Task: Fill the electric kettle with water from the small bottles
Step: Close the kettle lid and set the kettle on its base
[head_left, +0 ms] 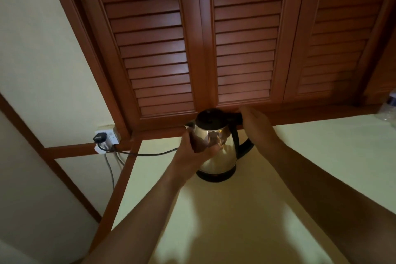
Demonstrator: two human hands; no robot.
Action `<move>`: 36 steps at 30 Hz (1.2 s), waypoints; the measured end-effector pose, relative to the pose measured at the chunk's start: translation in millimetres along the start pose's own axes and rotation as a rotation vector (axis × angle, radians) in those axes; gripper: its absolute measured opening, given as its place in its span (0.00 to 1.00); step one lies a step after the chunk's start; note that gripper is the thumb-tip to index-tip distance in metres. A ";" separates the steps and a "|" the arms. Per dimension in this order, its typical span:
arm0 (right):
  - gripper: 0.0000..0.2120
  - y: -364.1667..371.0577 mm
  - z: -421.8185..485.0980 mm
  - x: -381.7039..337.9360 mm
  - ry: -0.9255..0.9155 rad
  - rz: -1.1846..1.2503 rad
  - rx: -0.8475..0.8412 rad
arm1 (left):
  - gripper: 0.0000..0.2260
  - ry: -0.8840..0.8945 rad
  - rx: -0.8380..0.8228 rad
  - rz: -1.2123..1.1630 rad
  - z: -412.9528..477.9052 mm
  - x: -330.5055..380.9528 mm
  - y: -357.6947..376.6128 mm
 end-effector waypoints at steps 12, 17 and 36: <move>0.14 -0.3 0.6 14.6 -0.078 0.130 0.047 | 0.35 -0.041 -0.012 0.123 7.6 -27.3 2.1; 0.10 0.6 1.0 11.6 -0.098 0.145 0.030 | 0.37 -0.109 -0.095 0.157 6.0 -41.7 3.5; 0.10 3.3 1.6 7.9 -0.165 -0.015 0.044 | 0.41 -0.107 -0.224 0.061 -3.2 -30.3 11.9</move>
Point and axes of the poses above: each hand's wrist, its own z-axis towards the middle knuckle, its own y-axis out of the palm, x = y × z, the point moved 10 cm from there along z, towards the middle knuckle, and after that the axes turned 9 degrees about y, right-handed, at the moved point
